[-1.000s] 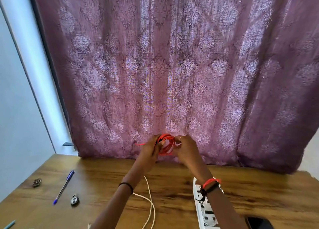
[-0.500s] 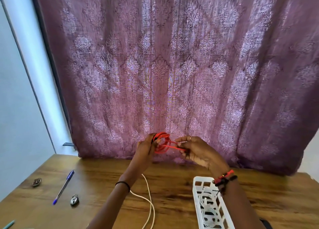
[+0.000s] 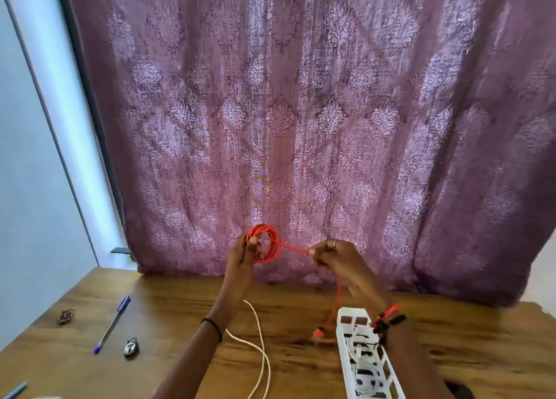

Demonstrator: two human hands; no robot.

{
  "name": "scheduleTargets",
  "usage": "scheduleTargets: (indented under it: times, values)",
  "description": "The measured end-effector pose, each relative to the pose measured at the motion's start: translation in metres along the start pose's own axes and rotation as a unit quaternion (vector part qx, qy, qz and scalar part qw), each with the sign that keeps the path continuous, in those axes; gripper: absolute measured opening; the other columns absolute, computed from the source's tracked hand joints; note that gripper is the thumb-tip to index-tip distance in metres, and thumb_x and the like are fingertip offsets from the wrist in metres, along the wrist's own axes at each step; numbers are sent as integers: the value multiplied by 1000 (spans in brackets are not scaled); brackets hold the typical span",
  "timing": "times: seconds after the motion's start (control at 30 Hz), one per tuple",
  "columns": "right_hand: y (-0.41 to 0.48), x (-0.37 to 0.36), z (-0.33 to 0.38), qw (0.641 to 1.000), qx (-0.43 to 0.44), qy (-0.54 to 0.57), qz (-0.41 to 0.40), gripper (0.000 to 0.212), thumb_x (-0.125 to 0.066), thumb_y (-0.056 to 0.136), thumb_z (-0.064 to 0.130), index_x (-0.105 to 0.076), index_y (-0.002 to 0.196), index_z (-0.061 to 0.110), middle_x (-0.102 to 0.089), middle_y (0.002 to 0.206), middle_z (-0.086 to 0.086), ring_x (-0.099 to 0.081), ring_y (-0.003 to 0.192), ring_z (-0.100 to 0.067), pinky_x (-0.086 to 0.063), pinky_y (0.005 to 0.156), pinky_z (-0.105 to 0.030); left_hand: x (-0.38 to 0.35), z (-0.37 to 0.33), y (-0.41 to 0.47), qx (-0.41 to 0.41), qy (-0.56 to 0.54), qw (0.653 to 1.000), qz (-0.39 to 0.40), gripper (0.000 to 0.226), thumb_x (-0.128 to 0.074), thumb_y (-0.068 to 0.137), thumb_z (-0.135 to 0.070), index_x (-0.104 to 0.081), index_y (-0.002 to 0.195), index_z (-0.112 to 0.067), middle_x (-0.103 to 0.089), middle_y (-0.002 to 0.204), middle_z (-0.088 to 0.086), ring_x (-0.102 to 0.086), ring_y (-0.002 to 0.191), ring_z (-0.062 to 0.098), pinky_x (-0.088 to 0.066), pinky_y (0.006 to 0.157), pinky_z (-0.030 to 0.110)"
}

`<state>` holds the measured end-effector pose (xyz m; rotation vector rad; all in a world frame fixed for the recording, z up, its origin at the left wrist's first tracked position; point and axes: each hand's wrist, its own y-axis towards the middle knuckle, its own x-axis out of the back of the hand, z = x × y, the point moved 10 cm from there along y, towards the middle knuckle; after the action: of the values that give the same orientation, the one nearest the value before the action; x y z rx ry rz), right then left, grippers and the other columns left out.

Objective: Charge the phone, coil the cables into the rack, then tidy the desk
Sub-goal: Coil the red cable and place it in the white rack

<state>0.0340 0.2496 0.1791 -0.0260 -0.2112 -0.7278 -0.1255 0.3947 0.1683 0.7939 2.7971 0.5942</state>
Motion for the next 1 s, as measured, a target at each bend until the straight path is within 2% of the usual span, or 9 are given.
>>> scheduleTargets:
  times: [0.1, 0.17, 0.27, 0.4, 0.57, 0.63, 0.8, 0.9, 1.0]
  values:
    - [-1, -2, 4, 984, 83, -139, -69, 7, -64, 85, 6, -68, 80, 5, -67, 74, -7, -60, 68, -12, -44, 68, -24, -9, 18, -7, 91, -184, 978, -41, 20, -42, 99, -16, -60, 97, -10, -65, 86, 3, -59, 78, 12, -54, 68, 34]
    - [-7, -8, 0, 969, 107, -191, -115, 7, -63, 84, 7, -70, 86, 3, -69, 86, -11, -61, 79, -19, -43, 73, -27, -20, 17, -13, 116, -241, 962, -47, 23, -36, 99, -10, -59, 98, -6, -70, 80, 0, -65, 73, 7, -56, 61, 21]
    - [-16, -20, -7, 961, 110, -198, -157, 11, -61, 85, 7, -69, 91, 4, -69, 92, -15, -64, 86, -27, -45, 75, -30, -34, 18, -23, 133, -264, 954, -55, 26, -35, 99, -8, -59, 92, -7, -71, 69, -6, -65, 64, 0, -52, 55, 14]
    - [-36, -21, 6, 951, 148, -154, -222, 14, -57, 90, 14, -68, 92, 5, -70, 88, -11, -61, 79, -21, -35, 65, -24, -31, 25, -30, 134, -248, 955, -97, 25, -39, 99, -14, -62, 90, -12, -69, 72, -6, -61, 63, 1, -50, 59, 14]
    - [-37, -32, 10, 943, 178, -220, -177, 14, -71, 81, 16, -74, 91, 7, -69, 88, -11, -64, 82, -22, -43, 74, -23, -26, 29, -30, 132, -243, 955, -109, 25, -38, 99, -15, -62, 92, -9, -70, 71, -6, -63, 64, 2, -51, 57, 13]
    - [-34, -33, 8, 937, 166, -258, -165, 15, -69, 82, 16, -74, 93, 9, -70, 92, -10, -64, 86, -22, -38, 73, -20, -28, 30, -32, 137, -256, 951, -107, 25, -38, 99, -16, -62, 95, -8, -70, 74, -4, -63, 67, 5, -53, 60, 14]
    - [-25, -34, -2, 933, 134, -299, -151, 19, -57, 89, 13, -73, 98, 8, -72, 94, -13, -66, 88, -27, -45, 77, -30, -39, 30, -38, 157, -289, 938, -107, 25, -40, 98, -19, -60, 102, -4, -70, 78, 1, -66, 67, 7, -55, 61, 19]
    - [-30, -41, -6, 962, 127, -206, -127, 31, -46, 93, 20, -71, 84, 3, -70, 77, -12, -60, 68, -17, -39, 63, -25, -41, 32, -42, 168, -289, 935, -116, 25, -40, 98, -20, -59, 100, -3, -67, 80, 5, -65, 68, 12, -55, 57, 20]
    - [-33, -47, -10, 982, 83, -131, -106, 43, -46, 95, 40, -67, 73, 9, -57, 55, 6, -50, 47, 2, -34, 49, -11, -44, 37, -46, 181, -295, 931, -115, 26, -40, 98, -22, -59, 98, -5, -63, 83, 8, -60, 71, 15, -53, 60, 20]
